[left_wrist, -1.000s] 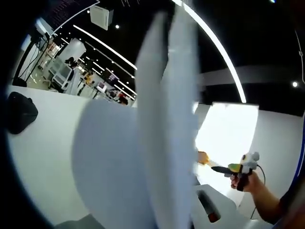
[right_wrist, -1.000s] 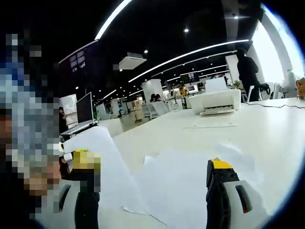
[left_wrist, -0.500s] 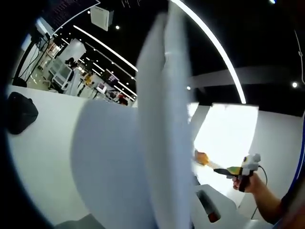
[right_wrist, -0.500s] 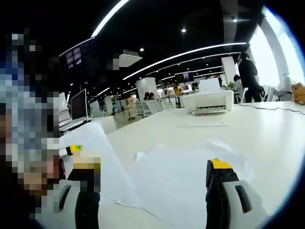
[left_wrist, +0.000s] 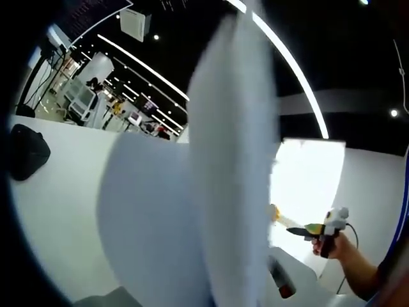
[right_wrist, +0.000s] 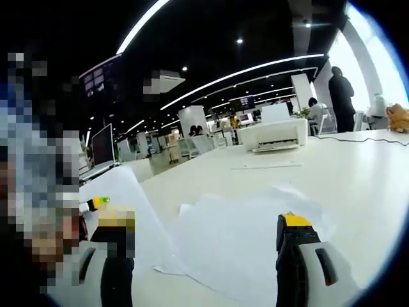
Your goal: Organize the stack of printing papers by aligning and flattening the scattered papers on the table
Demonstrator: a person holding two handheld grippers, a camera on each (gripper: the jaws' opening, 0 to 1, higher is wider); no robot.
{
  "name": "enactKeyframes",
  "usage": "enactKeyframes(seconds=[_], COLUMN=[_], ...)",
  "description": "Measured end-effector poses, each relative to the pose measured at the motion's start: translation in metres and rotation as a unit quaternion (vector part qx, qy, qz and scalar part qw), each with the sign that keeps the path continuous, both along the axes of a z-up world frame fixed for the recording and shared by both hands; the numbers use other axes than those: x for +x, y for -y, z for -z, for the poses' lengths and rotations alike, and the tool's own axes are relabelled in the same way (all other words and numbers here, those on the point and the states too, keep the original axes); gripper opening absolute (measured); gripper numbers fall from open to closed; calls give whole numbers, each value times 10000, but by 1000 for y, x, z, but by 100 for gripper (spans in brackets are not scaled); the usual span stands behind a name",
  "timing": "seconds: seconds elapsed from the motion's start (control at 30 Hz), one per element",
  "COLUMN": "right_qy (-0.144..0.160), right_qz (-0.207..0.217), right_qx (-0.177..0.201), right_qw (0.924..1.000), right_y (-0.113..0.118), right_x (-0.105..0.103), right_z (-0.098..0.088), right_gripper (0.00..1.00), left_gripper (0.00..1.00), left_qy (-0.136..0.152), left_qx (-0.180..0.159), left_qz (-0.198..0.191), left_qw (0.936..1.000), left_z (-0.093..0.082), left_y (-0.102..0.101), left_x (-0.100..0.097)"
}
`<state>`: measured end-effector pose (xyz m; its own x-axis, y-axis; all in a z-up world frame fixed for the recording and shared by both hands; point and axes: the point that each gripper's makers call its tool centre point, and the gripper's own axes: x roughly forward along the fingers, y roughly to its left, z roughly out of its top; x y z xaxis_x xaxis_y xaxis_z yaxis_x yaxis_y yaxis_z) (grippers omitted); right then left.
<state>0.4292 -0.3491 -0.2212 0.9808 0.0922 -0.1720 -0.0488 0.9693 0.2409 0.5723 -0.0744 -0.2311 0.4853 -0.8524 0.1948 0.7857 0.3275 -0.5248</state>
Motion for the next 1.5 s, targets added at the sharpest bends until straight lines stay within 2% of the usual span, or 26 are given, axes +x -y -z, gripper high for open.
enactKeyframes(seconds=[0.13, 0.33, 0.6, 0.9, 1.17, 1.33, 1.5], right_qy=[-59, -83, -243, -259, -363, -440, -539], right_qz=[146, 108, 177, 270, 286, 520, 798], right_qx=[-109, -145, -244, -292, -452, -706, -804], right_qw=[9998, 9998, 9993, 9989, 9979, 9952, 9921], right_y=[8, 5, 7, 9, 4, 7, 15], right_x=[0, -2, -9, -12, -12, -20, -26], right_z=[3, 3, 13, 10, 15, 19, 28], right_gripper=[88, 88, 88, 88, 88, 88, 88], left_gripper=[6, 6, 6, 6, 6, 6, 6], left_qy=[7, 62, 242, 202, 106, 132, 122], left_qx=[-6, 39, 202, 146, 48, 91, 72], left_qz=[-15, -35, -69, -98, -102, -110, -117], left_qw=[10000, 10000, 9995, 9996, 9999, 9998, 9998], left_z=[0, 0, 0, -3, -5, -3, -3], left_y=[-1, 0, 1, -3, -6, -3, -3], left_x=[0, 0, -2, -1, 0, -1, -1])
